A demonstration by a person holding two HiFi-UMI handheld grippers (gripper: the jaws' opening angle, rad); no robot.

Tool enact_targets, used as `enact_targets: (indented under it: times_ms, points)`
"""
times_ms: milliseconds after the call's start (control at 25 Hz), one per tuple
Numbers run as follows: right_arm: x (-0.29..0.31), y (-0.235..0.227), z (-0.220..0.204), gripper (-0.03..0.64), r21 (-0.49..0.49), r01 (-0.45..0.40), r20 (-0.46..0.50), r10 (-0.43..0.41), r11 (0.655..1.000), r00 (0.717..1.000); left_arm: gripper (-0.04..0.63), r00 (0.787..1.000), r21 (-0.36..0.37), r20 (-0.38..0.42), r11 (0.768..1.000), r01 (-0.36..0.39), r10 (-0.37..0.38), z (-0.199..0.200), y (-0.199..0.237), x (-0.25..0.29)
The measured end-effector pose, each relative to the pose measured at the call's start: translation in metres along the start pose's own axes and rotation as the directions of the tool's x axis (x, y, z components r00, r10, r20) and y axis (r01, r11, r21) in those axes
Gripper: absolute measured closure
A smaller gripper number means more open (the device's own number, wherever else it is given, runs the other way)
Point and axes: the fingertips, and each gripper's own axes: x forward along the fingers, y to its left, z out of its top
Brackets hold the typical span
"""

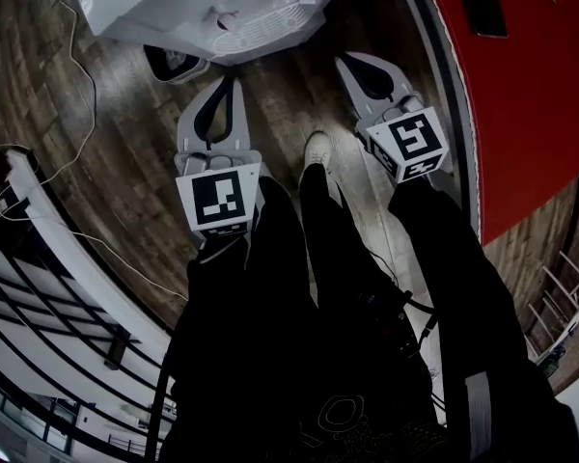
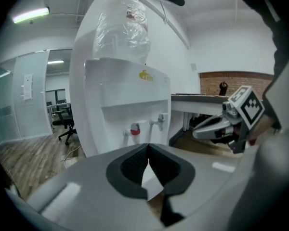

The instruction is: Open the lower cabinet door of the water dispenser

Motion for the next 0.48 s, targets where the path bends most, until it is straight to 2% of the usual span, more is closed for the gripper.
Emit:
enact_targets:
  times_ms: [160, 320, 480]
  points:
    - [0.009, -0.008, -0.023, 0.618, 0.009, 0.034, -0.041, -0.033, 0.999, 0.999, 0.589, 1.0, 0.002, 0.009, 1.0, -0.016, 0.016, -0.015, 0.006, 0.009]
    - [0.019, -0.023, -0.046, 0.618, 0.013, 0.038, -0.083, -0.037, 0.999, 0.996, 0.589, 0.999, -0.018, -0.048, 1.0, -0.015, 0.015, -0.036, 0.002, 0.027]
    - [0.033, -0.035, -0.065, 0.618, -0.013, 0.021, -0.13, -0.022, 1.0, 0.991, 0.589, 0.996, -0.036, -0.079, 0.998, -0.053, 0.05, -0.055, 0.01, 0.038]
